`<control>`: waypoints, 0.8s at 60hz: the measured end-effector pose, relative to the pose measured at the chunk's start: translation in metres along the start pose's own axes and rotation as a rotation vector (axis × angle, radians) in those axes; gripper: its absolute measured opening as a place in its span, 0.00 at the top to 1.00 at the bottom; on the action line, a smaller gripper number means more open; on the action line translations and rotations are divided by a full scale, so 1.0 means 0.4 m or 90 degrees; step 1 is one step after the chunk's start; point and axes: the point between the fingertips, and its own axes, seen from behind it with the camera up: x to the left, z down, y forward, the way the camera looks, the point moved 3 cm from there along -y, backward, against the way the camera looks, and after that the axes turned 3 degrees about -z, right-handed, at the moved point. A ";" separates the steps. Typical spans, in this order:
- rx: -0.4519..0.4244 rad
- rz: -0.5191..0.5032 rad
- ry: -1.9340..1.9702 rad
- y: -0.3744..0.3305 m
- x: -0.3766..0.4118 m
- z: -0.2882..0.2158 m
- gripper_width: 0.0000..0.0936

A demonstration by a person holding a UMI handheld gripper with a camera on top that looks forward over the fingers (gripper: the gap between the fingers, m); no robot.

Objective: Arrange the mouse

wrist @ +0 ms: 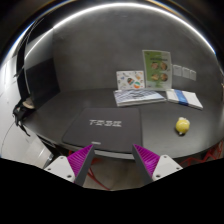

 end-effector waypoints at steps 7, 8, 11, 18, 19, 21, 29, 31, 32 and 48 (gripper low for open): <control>-0.011 0.063 0.032 -0.013 -0.130 -0.004 0.12; -0.009 0.069 0.038 -0.015 -0.152 0.000 0.12; -0.008 0.080 0.051 -0.020 -0.212 0.003 0.13; -0.013 0.118 0.041 -0.022 -0.388 0.001 0.13; -0.012 0.125 0.039 -0.020 -0.415 0.001 0.13; -0.004 0.139 0.036 -0.013 -0.468 0.004 0.13; 0.029 0.140 0.027 0.043 -0.610 0.016 0.13; 0.035 0.132 0.025 0.063 -0.632 0.017 0.13; 0.039 0.127 0.024 0.072 -0.640 0.017 0.12; 0.039 0.090 0.008 0.208 -0.718 -0.081 0.14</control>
